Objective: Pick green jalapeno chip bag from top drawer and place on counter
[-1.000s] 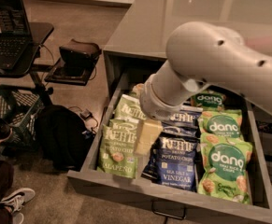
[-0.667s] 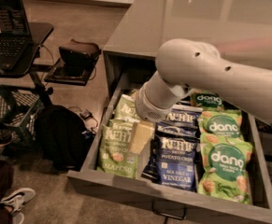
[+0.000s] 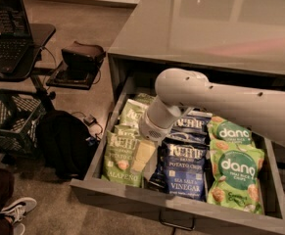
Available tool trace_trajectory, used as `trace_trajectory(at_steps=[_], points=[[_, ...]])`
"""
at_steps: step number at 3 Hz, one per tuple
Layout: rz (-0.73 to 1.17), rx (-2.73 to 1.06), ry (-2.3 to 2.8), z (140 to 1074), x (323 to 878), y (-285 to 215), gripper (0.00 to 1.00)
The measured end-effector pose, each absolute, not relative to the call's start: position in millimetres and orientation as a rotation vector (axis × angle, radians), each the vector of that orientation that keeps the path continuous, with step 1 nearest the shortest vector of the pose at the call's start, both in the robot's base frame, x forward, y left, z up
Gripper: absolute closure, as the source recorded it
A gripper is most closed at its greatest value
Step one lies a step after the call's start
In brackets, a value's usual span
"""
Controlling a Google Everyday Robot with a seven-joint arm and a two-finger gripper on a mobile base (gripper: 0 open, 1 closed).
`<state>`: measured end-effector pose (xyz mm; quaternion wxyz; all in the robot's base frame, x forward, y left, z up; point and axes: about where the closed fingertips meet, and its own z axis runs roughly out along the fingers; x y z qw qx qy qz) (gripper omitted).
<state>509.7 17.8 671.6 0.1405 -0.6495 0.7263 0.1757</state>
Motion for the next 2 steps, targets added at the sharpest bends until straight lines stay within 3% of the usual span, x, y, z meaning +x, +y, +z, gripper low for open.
trace_trajectory(at_steps=[2], points=[[0.555, -1.890, 2.040, 672.4, 504.0, 23.9, 0.04]])
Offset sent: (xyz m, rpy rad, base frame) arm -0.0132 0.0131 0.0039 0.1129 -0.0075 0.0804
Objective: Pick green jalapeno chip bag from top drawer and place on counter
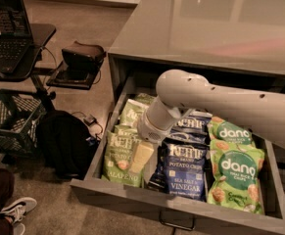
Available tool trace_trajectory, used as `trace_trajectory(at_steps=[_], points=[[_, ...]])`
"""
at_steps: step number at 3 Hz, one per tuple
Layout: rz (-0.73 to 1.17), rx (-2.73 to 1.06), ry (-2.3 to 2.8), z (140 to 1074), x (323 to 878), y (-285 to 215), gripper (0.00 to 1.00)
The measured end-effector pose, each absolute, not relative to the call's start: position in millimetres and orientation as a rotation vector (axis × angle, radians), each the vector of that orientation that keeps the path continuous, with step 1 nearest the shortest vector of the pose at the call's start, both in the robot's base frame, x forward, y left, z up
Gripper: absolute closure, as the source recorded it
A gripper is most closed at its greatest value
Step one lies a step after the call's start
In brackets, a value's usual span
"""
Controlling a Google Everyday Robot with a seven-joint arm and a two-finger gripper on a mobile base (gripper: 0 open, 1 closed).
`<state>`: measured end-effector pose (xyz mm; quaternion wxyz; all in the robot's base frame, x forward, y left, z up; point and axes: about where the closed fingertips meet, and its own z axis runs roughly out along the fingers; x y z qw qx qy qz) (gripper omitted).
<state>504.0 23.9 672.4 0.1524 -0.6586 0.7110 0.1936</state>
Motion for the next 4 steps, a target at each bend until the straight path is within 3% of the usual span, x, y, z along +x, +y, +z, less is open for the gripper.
trace_trajectory(at_steps=[2, 4], points=[[0.708, -1.970, 1.788, 690.8, 487.3, 47.4, 0.00], [0.746, -1.907, 1.829, 654.2, 502.4, 36.0, 0.00]])
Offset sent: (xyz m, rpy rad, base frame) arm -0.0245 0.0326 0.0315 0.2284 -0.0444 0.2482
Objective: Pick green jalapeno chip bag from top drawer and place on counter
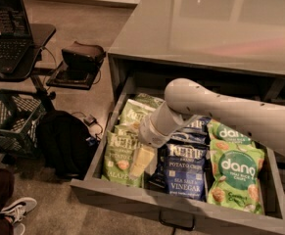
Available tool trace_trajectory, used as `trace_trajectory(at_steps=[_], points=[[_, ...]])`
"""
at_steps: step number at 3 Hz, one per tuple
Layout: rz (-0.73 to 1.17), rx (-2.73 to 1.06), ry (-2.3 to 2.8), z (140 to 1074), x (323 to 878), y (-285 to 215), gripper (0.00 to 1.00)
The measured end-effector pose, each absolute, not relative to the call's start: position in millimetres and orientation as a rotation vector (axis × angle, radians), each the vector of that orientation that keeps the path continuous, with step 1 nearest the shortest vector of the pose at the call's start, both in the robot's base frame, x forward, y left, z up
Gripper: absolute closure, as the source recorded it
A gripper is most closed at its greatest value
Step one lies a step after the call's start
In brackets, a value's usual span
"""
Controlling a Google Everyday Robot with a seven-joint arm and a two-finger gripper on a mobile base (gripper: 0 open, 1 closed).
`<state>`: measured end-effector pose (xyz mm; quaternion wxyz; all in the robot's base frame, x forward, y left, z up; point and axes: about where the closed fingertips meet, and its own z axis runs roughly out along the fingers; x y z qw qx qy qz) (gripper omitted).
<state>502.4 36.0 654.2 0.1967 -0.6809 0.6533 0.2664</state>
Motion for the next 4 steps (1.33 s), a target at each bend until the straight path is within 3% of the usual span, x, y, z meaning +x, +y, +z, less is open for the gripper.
trace_trajectory(at_steps=[1, 4], points=[[0.732, -1.859, 1.873, 638.1, 508.8, 26.7, 0.19], [0.626, -1.833, 1.725, 688.3, 465.1, 30.7, 0.89]])
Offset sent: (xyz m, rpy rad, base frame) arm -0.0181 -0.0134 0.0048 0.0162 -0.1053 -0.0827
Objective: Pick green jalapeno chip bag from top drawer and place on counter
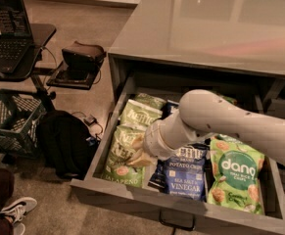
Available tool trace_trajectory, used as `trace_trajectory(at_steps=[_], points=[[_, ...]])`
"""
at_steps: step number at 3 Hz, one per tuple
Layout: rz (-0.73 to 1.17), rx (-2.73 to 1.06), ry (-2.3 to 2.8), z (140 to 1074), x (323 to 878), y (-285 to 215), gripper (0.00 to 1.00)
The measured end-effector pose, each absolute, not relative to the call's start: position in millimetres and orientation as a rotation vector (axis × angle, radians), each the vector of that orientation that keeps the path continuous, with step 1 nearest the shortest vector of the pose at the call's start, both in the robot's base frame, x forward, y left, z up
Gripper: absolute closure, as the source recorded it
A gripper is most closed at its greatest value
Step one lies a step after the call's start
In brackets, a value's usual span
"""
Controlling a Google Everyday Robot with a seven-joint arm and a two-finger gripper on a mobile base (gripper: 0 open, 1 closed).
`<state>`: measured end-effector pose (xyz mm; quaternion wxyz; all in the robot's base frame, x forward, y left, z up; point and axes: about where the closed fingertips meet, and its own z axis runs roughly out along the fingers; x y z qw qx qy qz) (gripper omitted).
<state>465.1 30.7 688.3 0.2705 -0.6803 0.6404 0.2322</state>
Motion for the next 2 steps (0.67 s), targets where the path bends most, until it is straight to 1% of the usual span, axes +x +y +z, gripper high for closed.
trace_trajectory(at_steps=[1, 2], points=[[0.657, -1.747, 1.769, 722.5, 464.2, 10.6, 1.00], [0.696, -1.585, 1.851, 764.0, 467.9, -30.3, 1.00]])
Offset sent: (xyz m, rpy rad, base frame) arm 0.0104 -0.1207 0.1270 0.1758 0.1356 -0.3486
